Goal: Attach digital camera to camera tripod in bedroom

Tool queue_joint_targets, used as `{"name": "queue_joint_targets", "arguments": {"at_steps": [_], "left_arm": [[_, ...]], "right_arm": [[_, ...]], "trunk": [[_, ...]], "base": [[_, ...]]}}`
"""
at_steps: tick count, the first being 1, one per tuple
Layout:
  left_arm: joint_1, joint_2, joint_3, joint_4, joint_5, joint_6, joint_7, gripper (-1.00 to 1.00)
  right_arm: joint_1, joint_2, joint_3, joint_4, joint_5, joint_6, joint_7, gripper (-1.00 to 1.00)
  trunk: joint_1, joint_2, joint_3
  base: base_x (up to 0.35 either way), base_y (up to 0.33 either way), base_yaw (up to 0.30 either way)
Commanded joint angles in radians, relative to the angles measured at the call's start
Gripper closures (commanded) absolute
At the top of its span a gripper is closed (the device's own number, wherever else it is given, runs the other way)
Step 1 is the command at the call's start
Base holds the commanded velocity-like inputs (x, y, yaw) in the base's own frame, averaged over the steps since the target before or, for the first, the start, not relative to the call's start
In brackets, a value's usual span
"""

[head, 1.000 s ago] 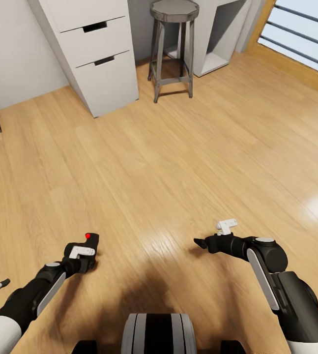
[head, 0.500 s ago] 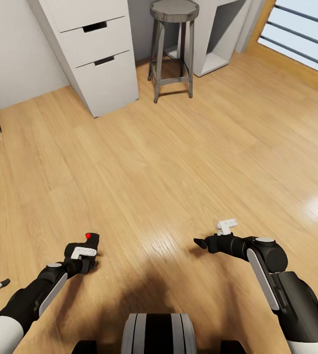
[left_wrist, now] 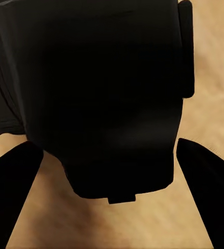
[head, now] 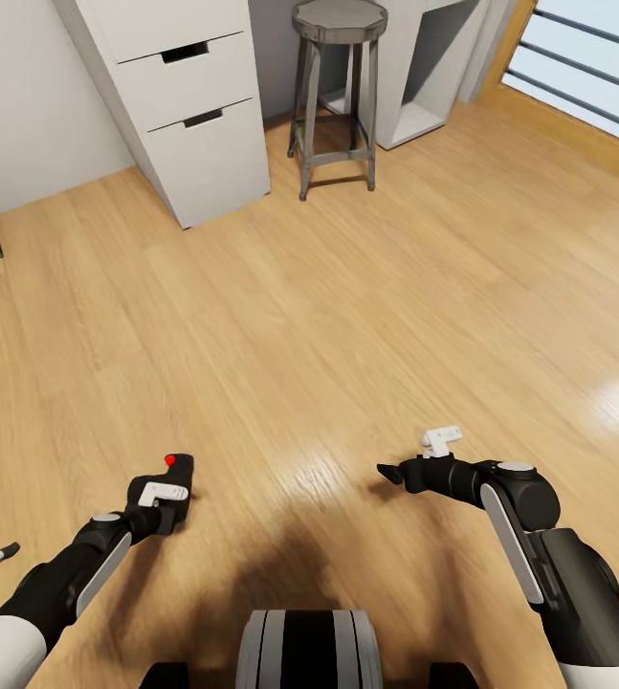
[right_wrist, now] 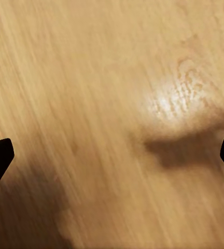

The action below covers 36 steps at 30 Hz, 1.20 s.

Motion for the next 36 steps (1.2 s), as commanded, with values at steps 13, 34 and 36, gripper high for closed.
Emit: {"name": "queue_joint_targets", "arguments": {"at_steps": [13, 34, 36], "left_arm": [[0.004, 0.007, -0.005, -0.022, -0.002, 0.011, -0.026, 1.0], [0.013, 0.014, 0.0, -0.086, 0.0, 0.026, -0.043, 1.0], [0.013, 0.014, -0.001, -0.086, 0.002, 0.029, -0.043, 1.0]], "right_arm": [[0.001, -0.001, 0.001, -0.001, -0.007, 0.005, -0.004, -1.0], [0.002, -0.001, 0.003, -0.001, -0.007, 0.004, -0.001, -1.0], [0.002, -0.001, 0.003, -0.001, -0.007, 0.004, -0.001, -1.0]], "trunk": [[-0.002, 0.001, 0.015], [-0.011, 0.006, 0.096], [-0.012, 0.006, 0.104]], "base": [[0.0, 0.0, 0.0], [0.0, 0.0, 0.0], [0.0, 0.0, 0.0]]}}
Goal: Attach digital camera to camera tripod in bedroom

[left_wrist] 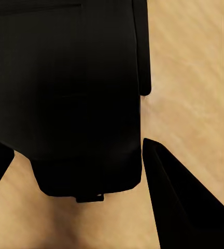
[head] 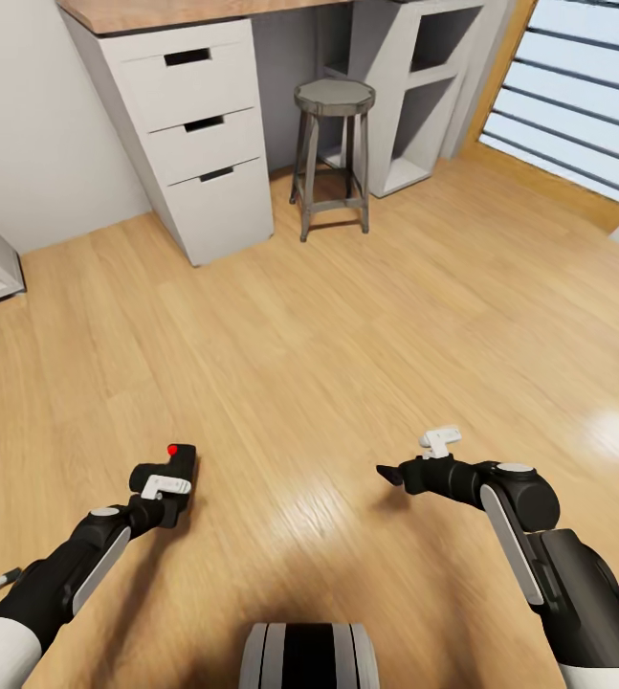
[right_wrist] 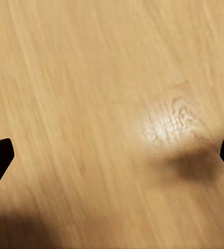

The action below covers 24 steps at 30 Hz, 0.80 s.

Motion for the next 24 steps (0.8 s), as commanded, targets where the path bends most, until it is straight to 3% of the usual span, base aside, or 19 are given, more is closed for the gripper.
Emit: {"name": "queue_joint_targets", "arguments": {"at_steps": [1, 15, 24], "left_arm": [[0.0, 0.001, -0.002, -0.002, 0.002, 0.008, -0.002, 1.0], [-0.01, -0.001, 0.001, -0.024, 0.012, 0.099, -0.043, 1.0], [-0.008, -0.035, 0.062, -0.035, 0.024, 0.155, -0.046, 1.0]], "right_arm": [[-0.001, -0.001, 0.0, -0.001, -0.007, 0.005, -0.004, -1.0], [0.0, -0.002, -0.005, -0.001, -0.007, 0.004, -0.004, -1.0], [0.0, -0.002, -0.012, -0.001, -0.009, 0.004, -0.004, -1.0]], "trunk": [[-0.001, 0.0, 0.003], [-0.007, 0.003, 0.057], [-0.011, 0.005, 0.092]], "base": [[0.0, 0.0, 0.0], [0.0, 0.0, 0.0], [0.0, 0.0, 0.0]]}}
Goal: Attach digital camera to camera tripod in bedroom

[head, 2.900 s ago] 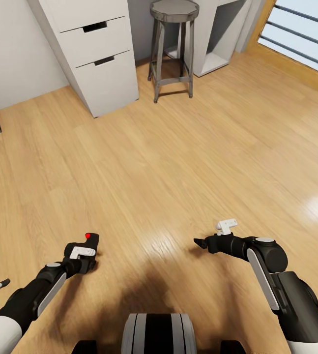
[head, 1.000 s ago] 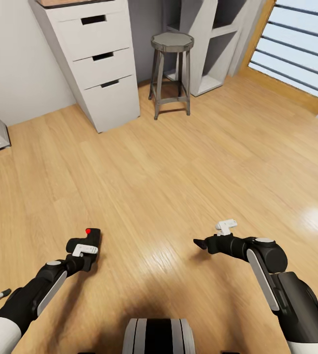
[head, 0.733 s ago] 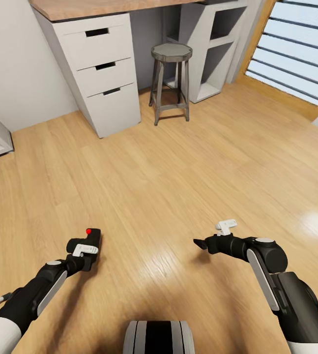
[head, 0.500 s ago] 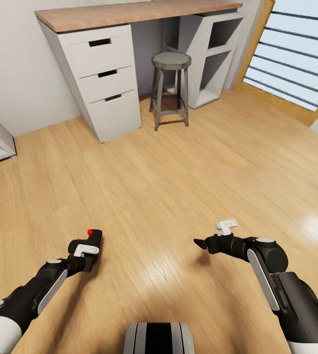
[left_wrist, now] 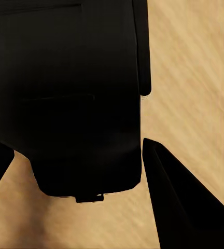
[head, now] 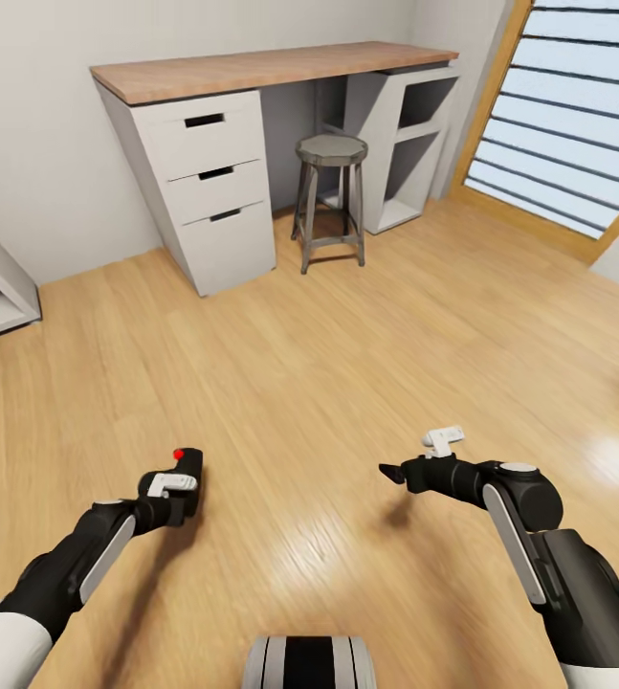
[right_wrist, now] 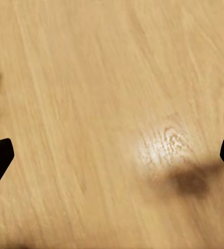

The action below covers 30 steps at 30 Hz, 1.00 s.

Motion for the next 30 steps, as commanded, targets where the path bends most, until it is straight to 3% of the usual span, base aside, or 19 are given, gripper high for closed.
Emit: {"name": "queue_joint_targets", "arguments": {"at_steps": [1, 4, 11, 15, 16, 20, 23, 24, 27, 28, 30], "left_arm": [[0.0, -0.003, 0.014, -0.002, 0.005, 0.016, -0.003, 1.0], [0.001, -0.021, 0.058, -0.009, 0.024, 0.065, -0.002, 1.0], [0.022, -0.061, 0.104, -0.09, 0.04, 0.144, 0.016, 1.0], [0.088, -0.092, 0.147, -0.238, 0.047, 0.206, 0.059, 1.0], [0.088, -0.092, 0.147, -0.238, 0.047, 0.206, 0.059, 1.0], [0.178, -0.145, 0.195, -0.415, 0.049, 0.265, 0.127, 1.0], [0.245, -0.185, 0.219, -0.531, 0.051, 0.309, 0.191, 1.0], [0.245, -0.185, 0.219, -0.531, 0.051, 0.309, 0.191, 1.0], [0.296, -0.222, 0.228, -0.596, 0.053, 0.332, 0.248, 1.0], [0.296, -0.222, 0.228, -0.596, 0.053, 0.332, 0.248, 1.0], [0.319, -0.249, 0.231, -0.621, 0.053, 0.336, 0.28, 1.0]], "right_arm": [[-0.001, -0.002, 0.001, -0.001, -0.007, 0.005, -0.003, -1.0], [0.0, -0.006, 0.004, -0.001, -0.007, 0.0, 0.005, -1.0], [0.005, -0.01, -0.001, -0.001, -0.007, -0.04, 0.042, -1.0], [0.035, -0.013, -0.004, -0.001, -0.007, -0.062, 0.067, -1.0], [0.035, -0.013, -0.004, -0.001, -0.007, -0.062, 0.067, -1.0], [0.066, -0.014, -0.011, -0.001, -0.007, -0.075, 0.092, -1.0], [0.085, -0.016, -0.027, -0.001, -0.008, -0.085, 0.15, -1.0], [0.085, -0.016, -0.027, -0.001, -0.008, -0.085, 0.15, -1.0], [0.101, -0.019, -0.047, -0.001, -0.007, -0.12, 0.227, -1.0], [0.101, -0.019, -0.047, -0.001, -0.007, -0.12, 0.227, -1.0], [0.107, -0.021, -0.066, -0.001, -0.007, -0.158, 0.262, -1.0]], "trunk": [[-0.001, 0.0, 0.003], [-0.002, 0.001, 0.015], [-0.005, 0.002, 0.042], [-0.007, 0.003, 0.057], [-0.007, 0.003, 0.061], [-0.009, 0.004, 0.077], [-0.01, 0.005, 0.088], [-0.011, 0.005, 0.092], [-0.012, 0.006, 0.104], [-0.013, 0.006, 0.108], [-0.014, 0.007, 0.115]], "base": [[0.0, 0.0, 0.0], [0.0, 0.0, 0.0], [0.0, 0.0, 0.0], [0.0, 0.0, 0.0], [0.0, 0.0, 0.0], [0.0, 0.0, 0.0], [0.0, 0.0, 0.0], [0.0, 0.0, 0.0], [0.0, 0.0, 0.0], [0.0, 0.0, 0.0], [0.0, 0.0, 0.0]]}}
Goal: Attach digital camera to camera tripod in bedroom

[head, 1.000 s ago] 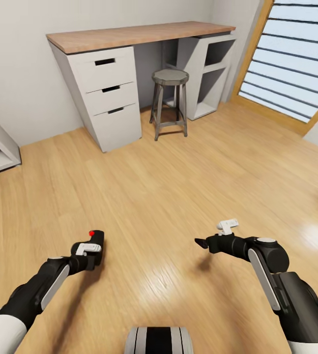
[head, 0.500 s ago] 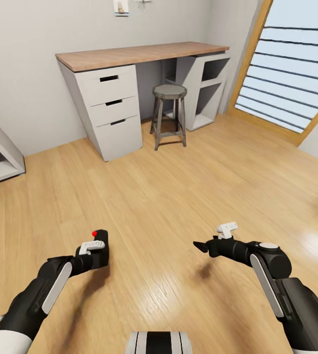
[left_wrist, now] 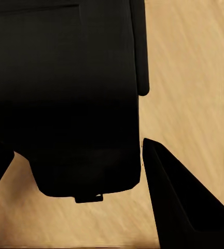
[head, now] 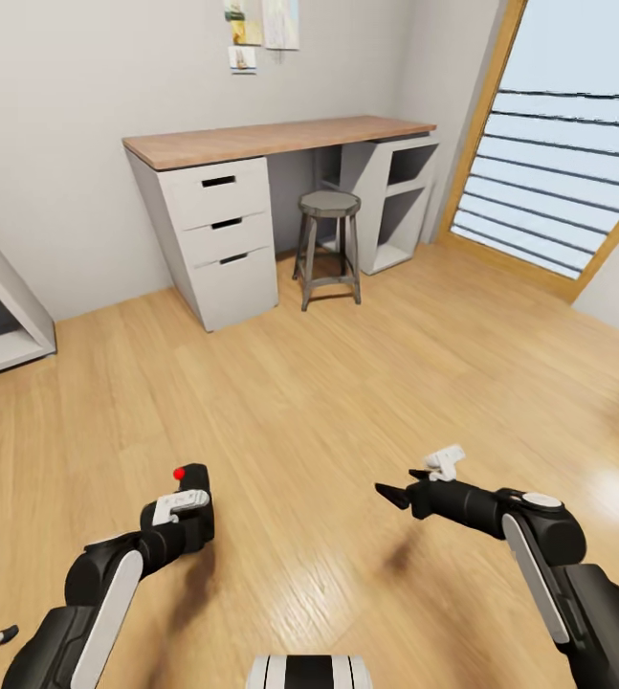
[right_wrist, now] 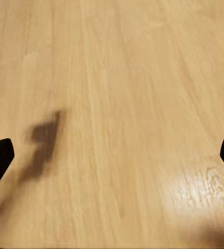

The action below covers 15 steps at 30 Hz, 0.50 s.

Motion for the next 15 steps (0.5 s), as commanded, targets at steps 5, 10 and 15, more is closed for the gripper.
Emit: {"name": "queue_joint_targets", "arguments": {"at_steps": [5, 10, 15], "left_arm": [[0.059, -0.059, -0.005, -0.033, 0.004, -0.021, 0.078, 1.0], [0.081, -0.074, -0.034, -0.04, 0.0, -0.034, 0.11, 1.0], [0.09, -0.084, -0.065, -0.043, 0.0, -0.04, 0.135, 1.0]], "right_arm": [[0.009, -0.003, -0.048, -0.001, -0.006, -0.066, 0.042, -1.0], [0.01, -0.006, -0.059, -0.001, -0.003, -0.086, 0.053, -1.0], [0.01, -0.007, -0.064, -0.001, -0.001, -0.093, 0.059, -1.0]], "trunk": [[-0.002, 0.001, 0.019], [-0.005, 0.002, 0.038], [-0.007, 0.003, 0.057]], "base": [[0.0, 0.0, 0.0], [0.0, 0.0, 0.0], [0.0, 0.0, 0.0]]}}
